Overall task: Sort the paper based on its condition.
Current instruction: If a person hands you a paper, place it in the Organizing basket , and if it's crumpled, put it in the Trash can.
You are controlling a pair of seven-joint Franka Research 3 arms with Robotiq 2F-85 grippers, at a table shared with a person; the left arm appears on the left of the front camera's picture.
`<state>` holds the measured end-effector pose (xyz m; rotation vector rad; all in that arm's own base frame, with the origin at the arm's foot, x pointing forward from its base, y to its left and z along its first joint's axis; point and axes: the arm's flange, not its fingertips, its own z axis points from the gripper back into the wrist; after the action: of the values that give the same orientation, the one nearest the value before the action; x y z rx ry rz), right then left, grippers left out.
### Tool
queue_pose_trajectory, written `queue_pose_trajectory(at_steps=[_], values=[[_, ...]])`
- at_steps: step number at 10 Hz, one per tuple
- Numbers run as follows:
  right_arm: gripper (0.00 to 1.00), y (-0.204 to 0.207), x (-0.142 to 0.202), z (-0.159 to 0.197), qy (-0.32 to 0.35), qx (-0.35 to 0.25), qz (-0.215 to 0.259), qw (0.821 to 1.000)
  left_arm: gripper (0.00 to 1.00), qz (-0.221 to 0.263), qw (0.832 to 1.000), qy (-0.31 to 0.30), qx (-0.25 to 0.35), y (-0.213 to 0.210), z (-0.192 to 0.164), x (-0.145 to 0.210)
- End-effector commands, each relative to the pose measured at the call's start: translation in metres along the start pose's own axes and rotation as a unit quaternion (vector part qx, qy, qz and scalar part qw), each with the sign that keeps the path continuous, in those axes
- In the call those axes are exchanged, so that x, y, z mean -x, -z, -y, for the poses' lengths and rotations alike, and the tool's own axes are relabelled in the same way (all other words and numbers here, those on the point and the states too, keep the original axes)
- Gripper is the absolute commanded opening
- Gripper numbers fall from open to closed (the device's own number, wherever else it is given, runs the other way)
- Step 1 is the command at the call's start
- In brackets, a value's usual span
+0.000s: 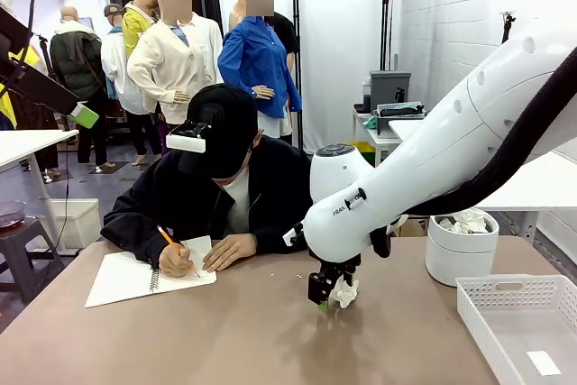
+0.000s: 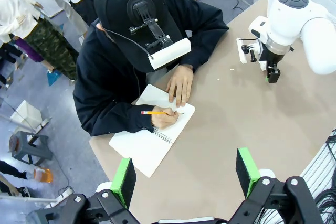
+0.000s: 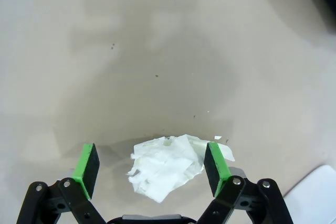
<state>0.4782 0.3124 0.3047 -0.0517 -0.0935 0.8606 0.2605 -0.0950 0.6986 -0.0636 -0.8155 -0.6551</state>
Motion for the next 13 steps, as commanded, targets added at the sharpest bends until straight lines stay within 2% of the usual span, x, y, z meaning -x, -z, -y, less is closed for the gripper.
queue_pose_trajectory(at_steps=[1, 11, 12, 13], values=[[1.00, 0.0051, -0.0020, 0.0086, -0.009, 0.003, 0.019, 1.000, 1.00, 0.000, 1.000, -0.001, -0.001, -0.0005, -0.0005, 0.0002], [1.00, 0.0006, -0.0005, 0.0072, -0.003, 0.001, 0.011, 1.000, 1.00, 0.000, 1.000, -0.001, -0.001, -0.0005, -0.0005, 0.0002], [0.86, 0.0018, 0.0002, 0.0094, -0.007, 0.002, 0.016, 1.000, 1.00, 0.000, 1.000, -0.001, -0.001, -0.0005, -0.0005, 0.0002], [0.66, 0.0025, 0.0002, 0.0102, -0.004, 0.005, 0.015, 1.000, 1.00, 0.000, 1.000, -0.001, -0.001, -0.0005, -0.0005, 0.0002]])
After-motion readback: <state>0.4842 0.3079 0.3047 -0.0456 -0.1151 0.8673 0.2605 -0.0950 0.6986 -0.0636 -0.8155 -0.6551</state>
